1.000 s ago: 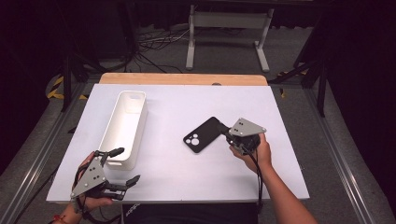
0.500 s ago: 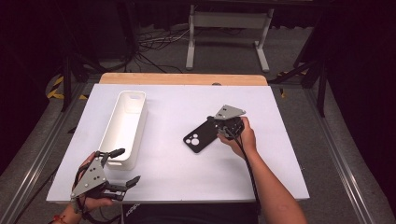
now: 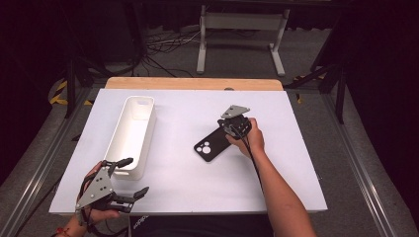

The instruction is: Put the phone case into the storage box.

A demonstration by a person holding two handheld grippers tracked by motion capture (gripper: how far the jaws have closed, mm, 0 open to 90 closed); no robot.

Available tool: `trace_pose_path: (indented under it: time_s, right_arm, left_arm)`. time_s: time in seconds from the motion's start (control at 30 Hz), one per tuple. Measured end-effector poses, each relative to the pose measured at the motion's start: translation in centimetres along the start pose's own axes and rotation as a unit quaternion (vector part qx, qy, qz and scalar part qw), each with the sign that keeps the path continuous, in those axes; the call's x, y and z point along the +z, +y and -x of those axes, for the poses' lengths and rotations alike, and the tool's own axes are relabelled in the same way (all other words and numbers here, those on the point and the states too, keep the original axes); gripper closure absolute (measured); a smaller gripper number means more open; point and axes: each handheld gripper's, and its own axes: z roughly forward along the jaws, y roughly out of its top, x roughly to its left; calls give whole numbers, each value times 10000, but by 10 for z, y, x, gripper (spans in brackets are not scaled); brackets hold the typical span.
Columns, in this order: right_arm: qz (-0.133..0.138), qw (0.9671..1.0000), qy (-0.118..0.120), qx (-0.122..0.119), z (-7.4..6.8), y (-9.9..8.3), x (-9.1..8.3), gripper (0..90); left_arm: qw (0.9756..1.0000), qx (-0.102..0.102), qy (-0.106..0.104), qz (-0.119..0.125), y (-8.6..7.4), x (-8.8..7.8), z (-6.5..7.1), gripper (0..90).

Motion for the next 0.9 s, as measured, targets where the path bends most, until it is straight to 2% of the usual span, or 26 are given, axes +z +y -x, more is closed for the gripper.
trace_pose_path:
  time_s: [0.23, 0.37, 0.43, 0.63, 0.7, 0.77, 0.83, 0.9]
  right_arm:
    - [-330, 9993, -13, 194, 10, -3, 26, 900]
    - [-471, 9987, -1, 202, 13, -3, 35, 900]
    - [-603, 9980, -10, 183, 14, -6, 42, 900]
    - [-633, 9978, -27, 169, 16, -8, 50, 900]
    - [-700, 9975, -62, 112, 17, -9, 53, 900]
    - [-775, 9969, -80, 90, 19, -11, 56, 900]
    - [-725, 9970, -47, 277, 23, -13, 55, 900]
    - [-778, 9964, -57, 317, 23, -14, 53, 900]
  left_arm:
    - [10000, -49, -24, 27, -1, 0, 1, 78]
    - [10000, -16, -37, 20, -2, -2, 0, 78]
    - [9999, -86, -53, 31, -2, -2, 0, 78]
    - [9999, -86, -85, 34, -3, -2, -2, 78]
    - [9998, -145, -106, 46, -3, -2, -3, 78]
    - [9999, -114, -113, 30, -3, -2, -2, 78]
    - [9999, -124, -116, 29, -3, -2, -2, 78]
    - [9998, -118, -129, 22, -3, -2, -2, 78]
